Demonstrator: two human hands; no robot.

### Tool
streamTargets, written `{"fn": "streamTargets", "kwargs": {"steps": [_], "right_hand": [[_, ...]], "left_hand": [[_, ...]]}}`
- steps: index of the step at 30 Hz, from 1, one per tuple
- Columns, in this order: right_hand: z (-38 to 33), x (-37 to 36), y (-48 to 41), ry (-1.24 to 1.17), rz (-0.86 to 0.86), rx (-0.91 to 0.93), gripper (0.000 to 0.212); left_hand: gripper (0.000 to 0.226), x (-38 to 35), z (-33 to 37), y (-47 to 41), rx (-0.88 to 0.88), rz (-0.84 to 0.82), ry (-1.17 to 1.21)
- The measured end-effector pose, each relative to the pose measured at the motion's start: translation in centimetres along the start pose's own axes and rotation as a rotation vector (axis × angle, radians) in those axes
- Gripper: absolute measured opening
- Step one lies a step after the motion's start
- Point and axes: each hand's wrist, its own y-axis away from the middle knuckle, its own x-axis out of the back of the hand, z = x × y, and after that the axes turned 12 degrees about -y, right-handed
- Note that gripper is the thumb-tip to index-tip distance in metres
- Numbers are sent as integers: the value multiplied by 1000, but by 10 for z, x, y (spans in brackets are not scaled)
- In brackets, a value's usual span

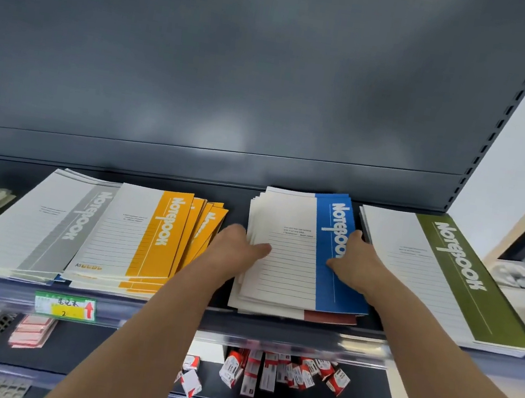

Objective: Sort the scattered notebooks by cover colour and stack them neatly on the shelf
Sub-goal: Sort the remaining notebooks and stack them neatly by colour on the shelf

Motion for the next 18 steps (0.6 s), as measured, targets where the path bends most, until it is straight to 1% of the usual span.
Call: {"fn": "streamTargets", "kwargs": {"steps": [2,4,6,9,11,13,16,18], "right_hand": [[0,-1,0,9,13,3,77],[1,-2,0,1,24,5,76],[1,-4,2,-8,37,9,75],[2,-8,6,-21,56,28,77],[3,-7,7,-47,58,32,77],[4,-2,9,-100,35,27,71],[6,4,11,-203,9,30,60],[6,8,13,-192,50,88,65]], "left_hand": [[44,2,9,0,13,5,-18],[50,5,16,-1,34,10,12],[54,8,15,-5,84,-24,116],[50,15,13,-11,130,-122,341],[49,18,12,-15,118,-174,379],[44,19,14,-14,86,-186,411],[43,19,17,-12,38,-171,574],[40,21,19,-7,-7,-119,640]]}}
